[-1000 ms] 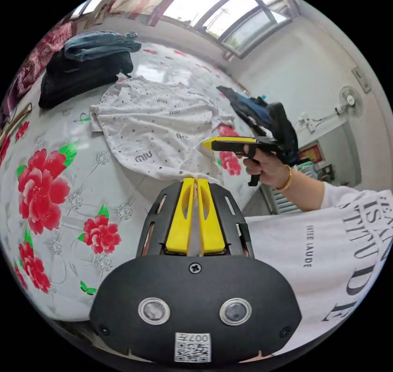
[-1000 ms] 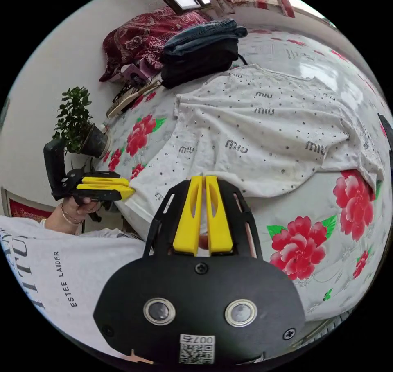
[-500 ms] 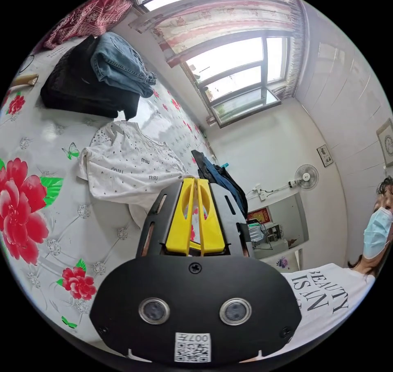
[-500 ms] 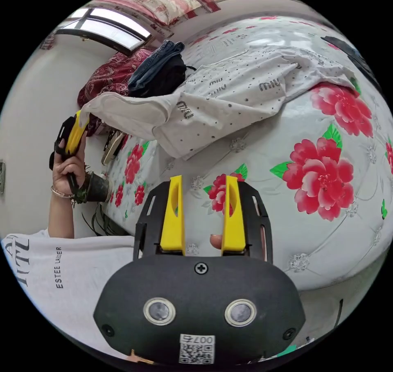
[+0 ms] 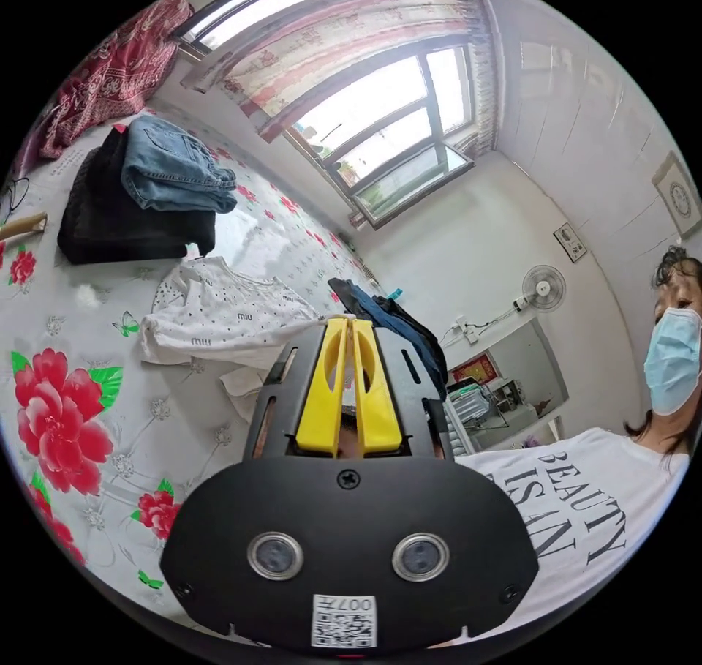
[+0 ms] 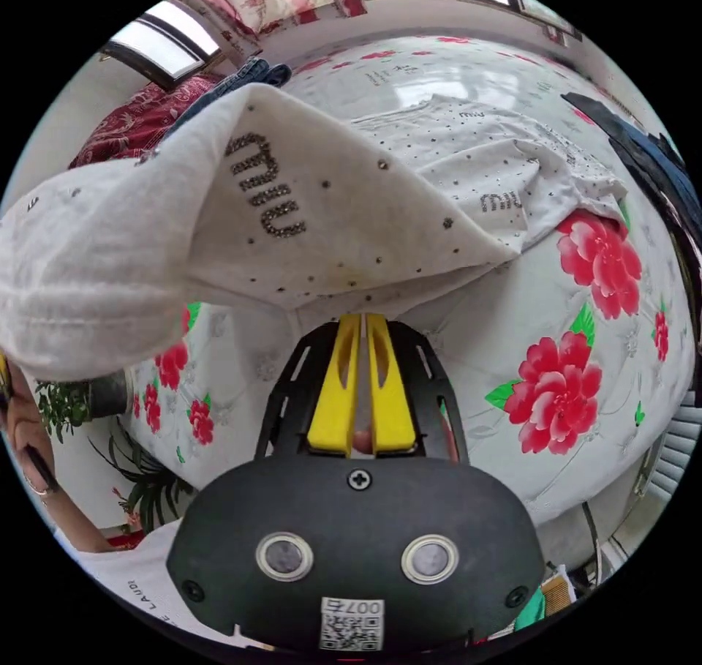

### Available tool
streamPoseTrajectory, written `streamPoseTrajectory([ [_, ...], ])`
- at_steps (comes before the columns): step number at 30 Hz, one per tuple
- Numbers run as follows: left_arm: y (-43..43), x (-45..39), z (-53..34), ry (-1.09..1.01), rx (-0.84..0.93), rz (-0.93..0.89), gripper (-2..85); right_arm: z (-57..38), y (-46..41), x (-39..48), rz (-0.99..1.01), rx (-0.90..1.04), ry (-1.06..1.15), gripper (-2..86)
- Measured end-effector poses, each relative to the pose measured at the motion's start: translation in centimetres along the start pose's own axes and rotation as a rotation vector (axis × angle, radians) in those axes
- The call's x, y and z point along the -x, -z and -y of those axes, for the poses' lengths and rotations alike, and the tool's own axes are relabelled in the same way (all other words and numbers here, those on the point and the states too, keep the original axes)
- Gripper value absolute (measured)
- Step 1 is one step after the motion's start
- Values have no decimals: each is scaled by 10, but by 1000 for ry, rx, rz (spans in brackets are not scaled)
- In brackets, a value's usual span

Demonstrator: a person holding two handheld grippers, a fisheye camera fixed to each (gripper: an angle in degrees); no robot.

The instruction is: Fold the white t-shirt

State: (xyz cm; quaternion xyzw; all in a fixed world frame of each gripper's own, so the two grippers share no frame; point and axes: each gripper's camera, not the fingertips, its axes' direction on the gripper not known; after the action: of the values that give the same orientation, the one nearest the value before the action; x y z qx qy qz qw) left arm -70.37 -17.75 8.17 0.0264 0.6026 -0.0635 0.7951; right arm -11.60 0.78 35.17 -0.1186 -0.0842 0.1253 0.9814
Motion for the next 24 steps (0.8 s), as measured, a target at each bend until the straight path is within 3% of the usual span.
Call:
streamPoseTrajectory([
  [3, 24, 13, -17, 32, -21, 84, -9, -29, 33, -29, 27, -83, 107, 8],
  [6, 28, 38, -31, 161, -58, 49, -9, -44, 37, -30, 167, -73, 173, 15],
  [13, 15, 27, -34, 190, -65, 44, -9, -48, -45, 105, 67, 109, 529, 67],
  [16, 17, 16, -33, 176, -56, 69, -10, -52, -65, 134, -96, 67, 554, 66],
  [20, 18, 10, -38, 177, -54, 111, -10, -59, -64, 136, -167, 88, 574, 35],
  [24, 21, 15, -56, 182, 21, 233, -10, -88, -9, 79, 5, -11, 489, 11],
])
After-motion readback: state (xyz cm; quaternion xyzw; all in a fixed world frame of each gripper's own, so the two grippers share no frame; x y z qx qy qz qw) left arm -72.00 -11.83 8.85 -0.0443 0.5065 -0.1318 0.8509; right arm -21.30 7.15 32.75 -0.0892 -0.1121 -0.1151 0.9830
